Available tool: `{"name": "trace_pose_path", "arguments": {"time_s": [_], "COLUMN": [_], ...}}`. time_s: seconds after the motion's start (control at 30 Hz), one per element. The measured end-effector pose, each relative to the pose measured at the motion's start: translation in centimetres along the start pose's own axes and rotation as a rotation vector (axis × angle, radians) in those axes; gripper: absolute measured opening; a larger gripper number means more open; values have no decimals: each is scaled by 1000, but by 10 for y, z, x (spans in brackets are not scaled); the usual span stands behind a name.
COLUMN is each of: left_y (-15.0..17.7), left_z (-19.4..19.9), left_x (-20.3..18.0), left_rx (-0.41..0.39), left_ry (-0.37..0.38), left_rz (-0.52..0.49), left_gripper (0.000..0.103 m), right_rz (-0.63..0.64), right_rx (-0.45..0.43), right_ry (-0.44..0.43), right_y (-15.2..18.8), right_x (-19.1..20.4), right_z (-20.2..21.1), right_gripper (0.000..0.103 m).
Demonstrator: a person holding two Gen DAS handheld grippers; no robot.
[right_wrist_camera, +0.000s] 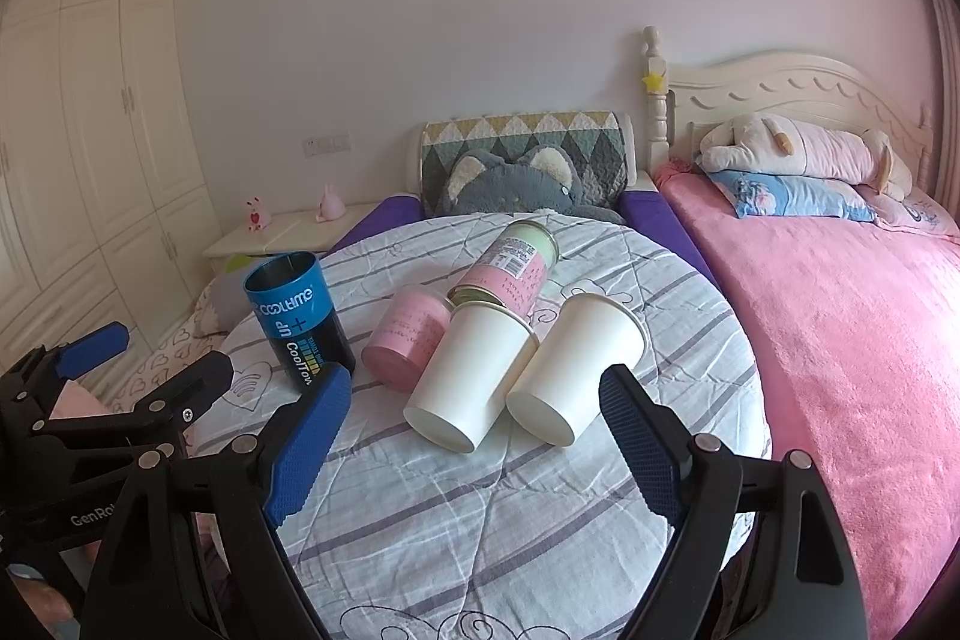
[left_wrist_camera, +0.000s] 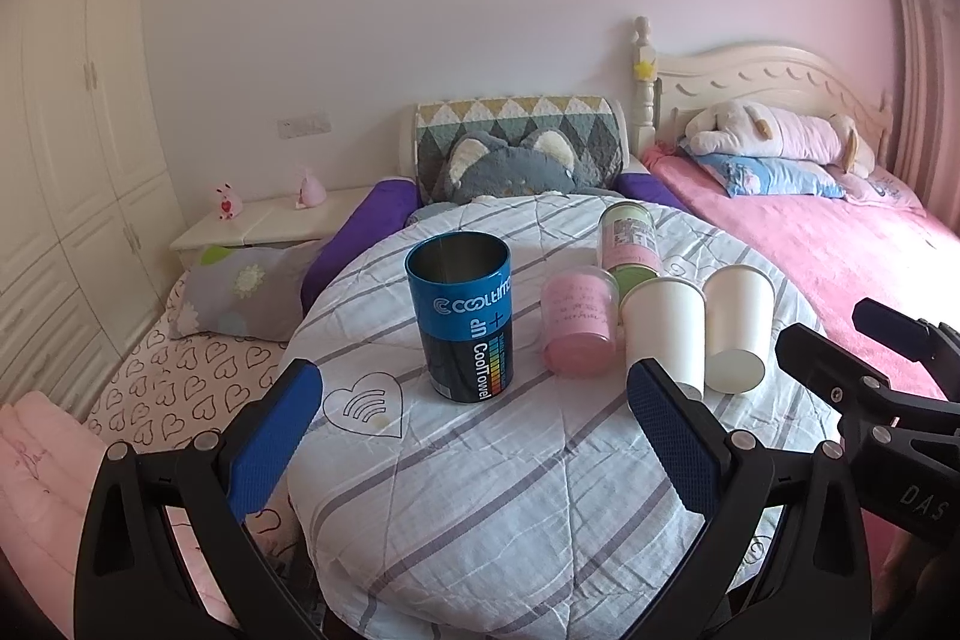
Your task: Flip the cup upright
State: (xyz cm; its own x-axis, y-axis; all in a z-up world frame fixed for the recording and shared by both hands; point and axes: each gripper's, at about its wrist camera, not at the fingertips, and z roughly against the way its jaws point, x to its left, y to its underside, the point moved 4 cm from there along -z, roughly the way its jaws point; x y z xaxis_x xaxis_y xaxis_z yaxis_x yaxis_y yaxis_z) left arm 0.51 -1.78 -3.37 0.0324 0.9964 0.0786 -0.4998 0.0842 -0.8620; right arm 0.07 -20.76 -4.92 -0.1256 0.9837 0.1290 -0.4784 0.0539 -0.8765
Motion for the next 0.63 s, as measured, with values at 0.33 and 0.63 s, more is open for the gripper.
{"name": "trace_pose_path", "arguments": {"time_s": [0.33,0.63], "left_y": [3,5], "left_z": [-4,-9], "left_x": [-3,-4], "left_rx": [8,13], "left_ry": [4,9], "left_rz": [-5,-3], "left_gripper": [103,103], "right_rz": [0,1], "right_rx": [9,17], "right_ry": [0,-2], "right_y": [0,1], "right_x": [-1,-1], "right_z": [-6,-12], "right_gripper": [86,86]}}
